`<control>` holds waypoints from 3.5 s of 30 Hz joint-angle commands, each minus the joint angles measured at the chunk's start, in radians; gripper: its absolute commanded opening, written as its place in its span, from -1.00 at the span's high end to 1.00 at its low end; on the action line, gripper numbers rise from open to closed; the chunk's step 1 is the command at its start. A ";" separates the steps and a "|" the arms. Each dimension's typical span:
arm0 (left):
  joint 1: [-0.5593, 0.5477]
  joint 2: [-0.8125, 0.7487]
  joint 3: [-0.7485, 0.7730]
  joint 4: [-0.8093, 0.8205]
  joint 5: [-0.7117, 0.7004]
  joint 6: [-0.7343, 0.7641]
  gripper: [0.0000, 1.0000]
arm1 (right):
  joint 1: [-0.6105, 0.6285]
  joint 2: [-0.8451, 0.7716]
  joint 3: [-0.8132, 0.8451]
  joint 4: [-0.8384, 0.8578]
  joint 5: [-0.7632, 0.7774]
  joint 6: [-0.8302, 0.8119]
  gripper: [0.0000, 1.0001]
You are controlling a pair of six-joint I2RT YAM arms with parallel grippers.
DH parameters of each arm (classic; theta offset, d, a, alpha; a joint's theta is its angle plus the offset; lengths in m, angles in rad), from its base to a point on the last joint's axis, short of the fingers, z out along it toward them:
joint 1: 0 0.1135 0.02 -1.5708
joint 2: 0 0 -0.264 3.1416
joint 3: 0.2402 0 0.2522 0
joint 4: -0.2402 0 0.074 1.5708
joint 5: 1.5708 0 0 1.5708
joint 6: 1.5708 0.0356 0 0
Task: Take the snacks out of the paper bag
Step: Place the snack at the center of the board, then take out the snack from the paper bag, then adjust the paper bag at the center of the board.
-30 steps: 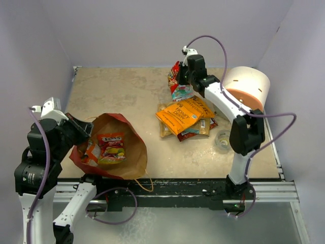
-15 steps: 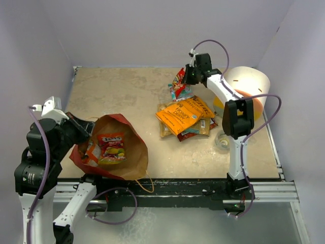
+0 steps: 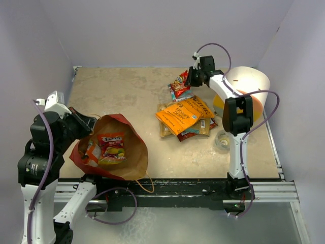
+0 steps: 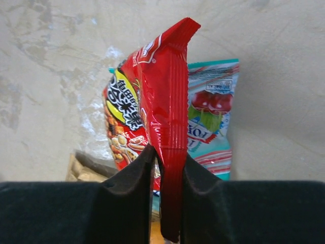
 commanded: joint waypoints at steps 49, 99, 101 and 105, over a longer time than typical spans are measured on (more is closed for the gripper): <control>-0.005 -0.056 -0.050 0.054 0.061 0.104 1.00 | 0.358 -0.804 -0.556 0.116 -0.020 -0.118 -0.78; -0.005 0.270 -0.004 0.543 0.571 0.158 1.00 | 0.963 -0.503 -0.706 0.715 -0.053 -0.444 0.30; -0.005 0.235 -0.028 0.522 0.591 0.156 1.00 | 0.977 -0.460 -0.664 0.735 -0.071 -0.439 0.29; -0.005 0.199 -0.026 0.479 0.557 0.158 1.00 | 0.980 -0.371 -0.563 0.757 -0.063 -0.379 0.29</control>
